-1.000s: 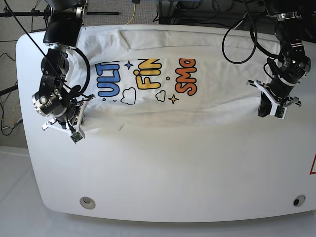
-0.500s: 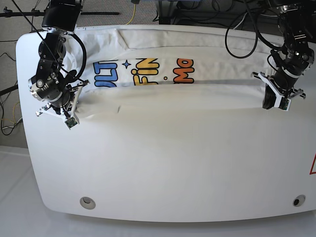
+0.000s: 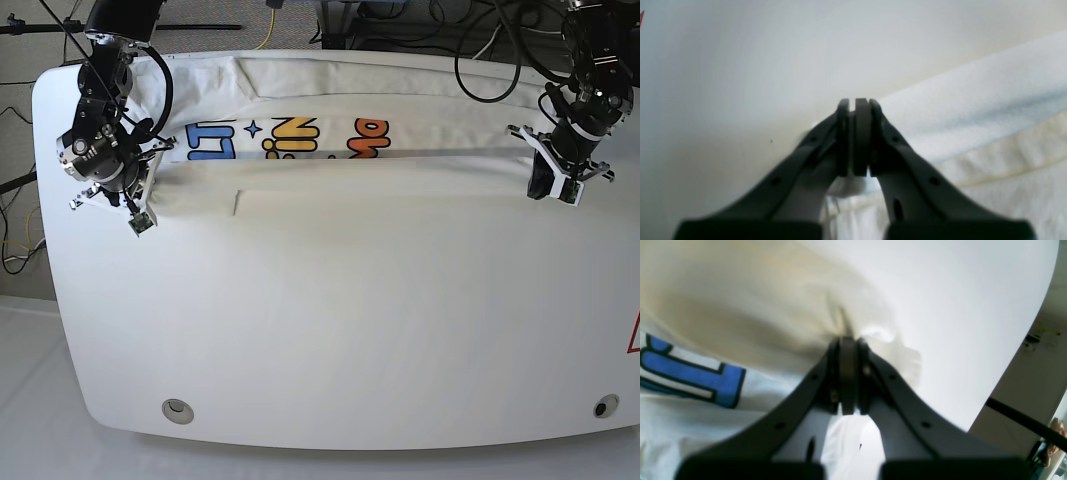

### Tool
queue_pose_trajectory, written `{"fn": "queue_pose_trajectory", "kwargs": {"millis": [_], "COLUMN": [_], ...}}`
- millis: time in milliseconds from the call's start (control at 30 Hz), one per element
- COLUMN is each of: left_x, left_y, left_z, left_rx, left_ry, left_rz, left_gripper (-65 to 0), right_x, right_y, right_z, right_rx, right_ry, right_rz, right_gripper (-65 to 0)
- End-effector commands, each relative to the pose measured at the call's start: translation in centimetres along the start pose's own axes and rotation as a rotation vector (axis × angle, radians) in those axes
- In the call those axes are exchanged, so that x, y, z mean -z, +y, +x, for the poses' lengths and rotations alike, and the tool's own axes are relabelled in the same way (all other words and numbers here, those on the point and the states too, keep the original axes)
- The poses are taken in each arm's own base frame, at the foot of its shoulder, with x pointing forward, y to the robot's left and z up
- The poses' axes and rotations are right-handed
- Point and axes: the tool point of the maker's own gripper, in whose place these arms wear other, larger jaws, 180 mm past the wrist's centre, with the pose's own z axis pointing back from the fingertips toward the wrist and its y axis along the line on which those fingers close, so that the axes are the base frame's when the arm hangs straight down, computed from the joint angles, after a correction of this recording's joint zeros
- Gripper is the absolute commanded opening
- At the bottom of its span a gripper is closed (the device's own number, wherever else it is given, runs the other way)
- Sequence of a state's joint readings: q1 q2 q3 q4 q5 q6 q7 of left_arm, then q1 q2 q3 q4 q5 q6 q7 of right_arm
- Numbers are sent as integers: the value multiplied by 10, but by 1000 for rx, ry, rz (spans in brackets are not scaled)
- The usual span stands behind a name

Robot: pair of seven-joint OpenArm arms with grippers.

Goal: Fold the T-shirt properly
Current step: 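Lay the hem down along the collar edge with both grippers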

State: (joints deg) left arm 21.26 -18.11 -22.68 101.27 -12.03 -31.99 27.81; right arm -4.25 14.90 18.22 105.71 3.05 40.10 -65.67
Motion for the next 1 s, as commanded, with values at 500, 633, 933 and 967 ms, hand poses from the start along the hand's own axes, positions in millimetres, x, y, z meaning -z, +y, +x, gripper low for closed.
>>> {"fn": "queue_pose_trajectory", "kwargs": {"millis": [500, 633, 933, 967], "left_x": [-18, -18, -16, -15], "left_y": [2, 5, 10, 11], "left_z": [-5, -6, -6, -4], "left_rx": [56, 56, 52, 51], "left_ry": [17, 22, 22, 14], "left_rz": [4, 9, 20, 21], "left_gripper": [-642, -645, -645, -644], "right_x": [1, 2, 5, 8], "right_y": [16, 15, 13, 14], "right_z": [-16, -18, -17, -17], "right_rx": [-2, -2, -2, 6], "right_ry": [30, 38, 42, 39], "right_rz": [30, 26, 18, 30], "right_gripper": [-648, -645, -649, -648]}}
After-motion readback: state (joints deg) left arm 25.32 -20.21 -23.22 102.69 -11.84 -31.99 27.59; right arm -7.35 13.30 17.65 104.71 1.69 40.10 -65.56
